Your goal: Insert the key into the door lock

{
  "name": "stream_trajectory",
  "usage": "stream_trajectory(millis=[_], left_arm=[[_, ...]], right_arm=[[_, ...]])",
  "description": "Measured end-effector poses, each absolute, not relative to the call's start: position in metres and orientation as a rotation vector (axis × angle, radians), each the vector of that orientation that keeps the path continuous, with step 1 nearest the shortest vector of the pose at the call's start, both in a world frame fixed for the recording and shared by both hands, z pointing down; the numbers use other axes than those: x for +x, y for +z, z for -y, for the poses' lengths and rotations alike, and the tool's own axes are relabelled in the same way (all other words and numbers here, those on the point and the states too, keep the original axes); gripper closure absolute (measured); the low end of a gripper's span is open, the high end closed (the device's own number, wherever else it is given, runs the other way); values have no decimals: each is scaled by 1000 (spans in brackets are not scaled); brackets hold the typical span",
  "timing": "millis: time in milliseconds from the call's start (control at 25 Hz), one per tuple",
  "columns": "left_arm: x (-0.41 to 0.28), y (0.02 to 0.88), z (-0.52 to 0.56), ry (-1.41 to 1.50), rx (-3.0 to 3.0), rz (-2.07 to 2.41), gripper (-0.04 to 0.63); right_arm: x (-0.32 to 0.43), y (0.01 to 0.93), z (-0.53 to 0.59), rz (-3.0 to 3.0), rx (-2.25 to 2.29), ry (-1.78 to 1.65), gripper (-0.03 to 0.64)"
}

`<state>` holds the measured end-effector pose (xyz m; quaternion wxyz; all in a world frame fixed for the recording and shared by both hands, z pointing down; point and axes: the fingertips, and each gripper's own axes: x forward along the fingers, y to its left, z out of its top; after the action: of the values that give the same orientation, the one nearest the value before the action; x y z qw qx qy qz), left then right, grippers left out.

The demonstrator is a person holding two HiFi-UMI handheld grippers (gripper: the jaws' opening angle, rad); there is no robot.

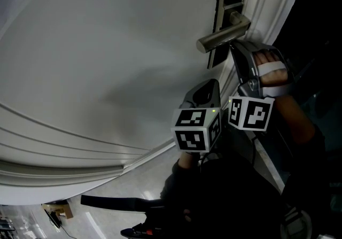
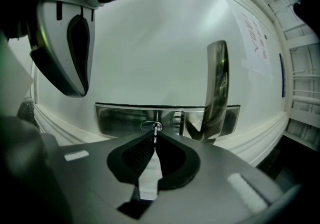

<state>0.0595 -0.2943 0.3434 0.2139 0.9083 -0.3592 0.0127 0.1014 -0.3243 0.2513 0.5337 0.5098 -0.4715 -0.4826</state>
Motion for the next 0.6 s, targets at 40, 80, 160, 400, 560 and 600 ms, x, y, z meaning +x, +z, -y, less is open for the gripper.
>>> stream_trajectory(millis=[40, 80, 160, 400, 560, 600], left_arm=[[59, 343, 294, 35, 2520, 997, 595], [59, 343, 295, 34, 2520, 998, 595], [59, 343, 295, 35, 2521, 996, 595], [59, 343, 294, 35, 2522, 993, 595], [59, 344, 293, 46, 2520, 989, 595], [59, 344, 293, 47, 2522, 988, 595]], right_arm=[[101, 251, 324, 1124, 1215, -1150, 604], [101, 251, 324, 1125, 1215, -1150, 604], [102, 252, 324, 1126, 1214, -1149, 604], [101, 251, 324, 1119, 1210, -1151, 604], [102, 251, 324, 1115, 1209, -1151, 604], [102, 251, 324, 1114, 1209, -1151, 604]])
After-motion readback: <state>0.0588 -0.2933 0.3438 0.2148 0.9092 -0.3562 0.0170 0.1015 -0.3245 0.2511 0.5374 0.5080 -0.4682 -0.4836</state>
